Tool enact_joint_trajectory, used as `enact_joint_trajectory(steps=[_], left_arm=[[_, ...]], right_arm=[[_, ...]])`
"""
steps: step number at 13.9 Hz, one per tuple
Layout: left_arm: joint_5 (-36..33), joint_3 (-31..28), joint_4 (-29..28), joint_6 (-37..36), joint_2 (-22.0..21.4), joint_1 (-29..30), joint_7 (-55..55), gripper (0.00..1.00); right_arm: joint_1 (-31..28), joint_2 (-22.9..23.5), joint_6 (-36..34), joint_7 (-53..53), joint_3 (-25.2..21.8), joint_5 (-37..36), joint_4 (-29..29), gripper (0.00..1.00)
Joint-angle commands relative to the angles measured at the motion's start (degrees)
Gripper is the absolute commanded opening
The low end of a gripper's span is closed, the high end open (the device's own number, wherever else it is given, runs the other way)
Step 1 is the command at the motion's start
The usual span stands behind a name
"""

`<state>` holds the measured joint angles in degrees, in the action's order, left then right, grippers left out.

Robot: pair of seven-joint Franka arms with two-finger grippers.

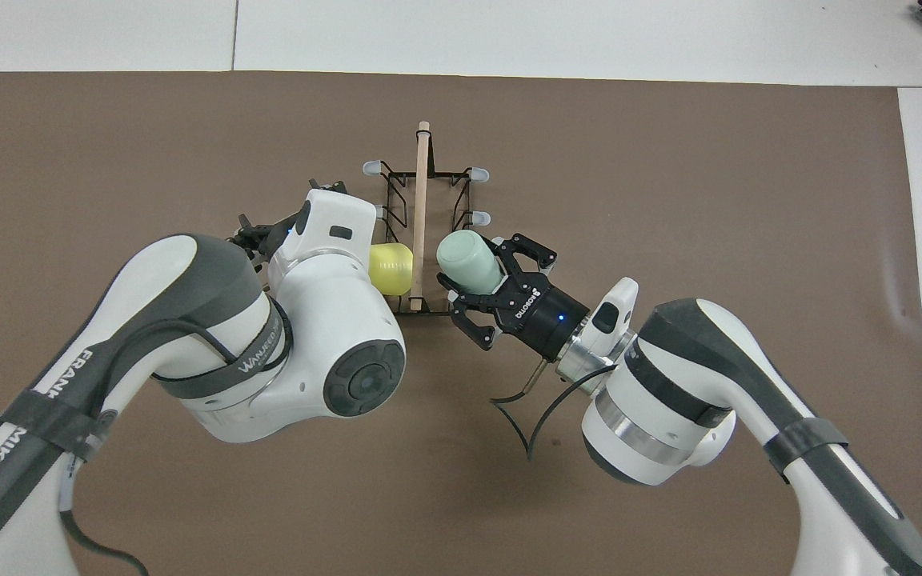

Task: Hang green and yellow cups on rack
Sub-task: 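Hang the yellow cup on a rack peg and open the left gripper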

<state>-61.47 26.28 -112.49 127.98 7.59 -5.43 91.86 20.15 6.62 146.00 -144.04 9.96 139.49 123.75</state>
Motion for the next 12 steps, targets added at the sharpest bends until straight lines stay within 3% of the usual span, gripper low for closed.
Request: enact_joint_trajectory(steps=[1,5,12], left_arm=[[5.02,-4.20,-0.72,4.29,-1.52,-0.54,-8.94,1.00],[13.28,-8.34,0.33,5.88,-2.76,-0.54,-20.73,1.00],[34.53,-16.77,3.41,7.11,-4.07,-0.63,-49.70,1.00]], right_arm=[[0.33,2.16,-0.28,0.43,-0.12,1.92,-2.63,0.18],[0.24,3.05,0.69,1.39,-0.12,1.23,-6.33,0.18],[0.06,3.76,0.69,1.05,-0.20,0.78,-5.55,0.18]])
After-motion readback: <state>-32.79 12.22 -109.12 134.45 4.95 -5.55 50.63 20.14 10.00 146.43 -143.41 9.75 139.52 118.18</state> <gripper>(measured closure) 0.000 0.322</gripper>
